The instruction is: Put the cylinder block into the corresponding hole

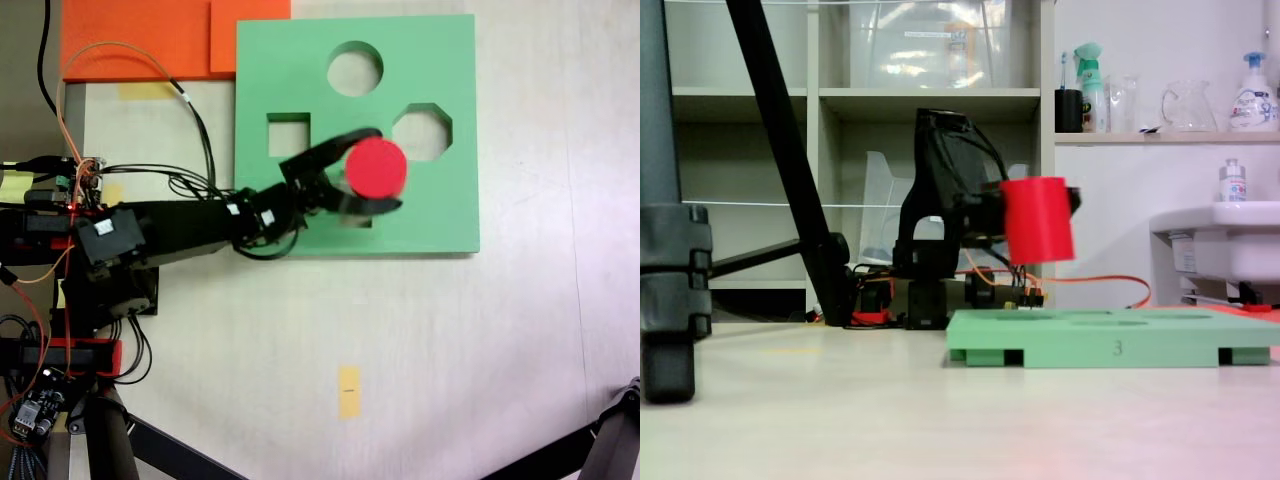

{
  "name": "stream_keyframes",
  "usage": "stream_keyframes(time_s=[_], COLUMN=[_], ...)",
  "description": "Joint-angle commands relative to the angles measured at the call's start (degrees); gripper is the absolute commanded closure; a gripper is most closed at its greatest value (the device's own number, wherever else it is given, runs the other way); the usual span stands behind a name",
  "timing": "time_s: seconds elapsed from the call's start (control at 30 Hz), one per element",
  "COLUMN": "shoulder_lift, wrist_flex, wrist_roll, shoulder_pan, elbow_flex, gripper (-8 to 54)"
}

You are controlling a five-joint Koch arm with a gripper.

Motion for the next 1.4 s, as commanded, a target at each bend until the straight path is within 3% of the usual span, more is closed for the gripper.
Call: stream_keyframes(time_s=[0.0, 0.37, 0.67, 1.27, 1.37], shoulder_lift=[0.62, -8.09, -16.52, -23.20, -25.58], wrist_flex=[0.88, 6.59, 7.82, 8.35, 8.35], wrist_roll=[1.41, 1.93, 2.29, 2.20, 2.02], shoulder_pan=[-5.63, -17.49, -18.81, -18.81, -18.81], elbow_flex=[-5.27, -15.21, -22.50, -28.48, -30.06], gripper=[19.6, 19.6, 19.6, 19.3, 16.8])
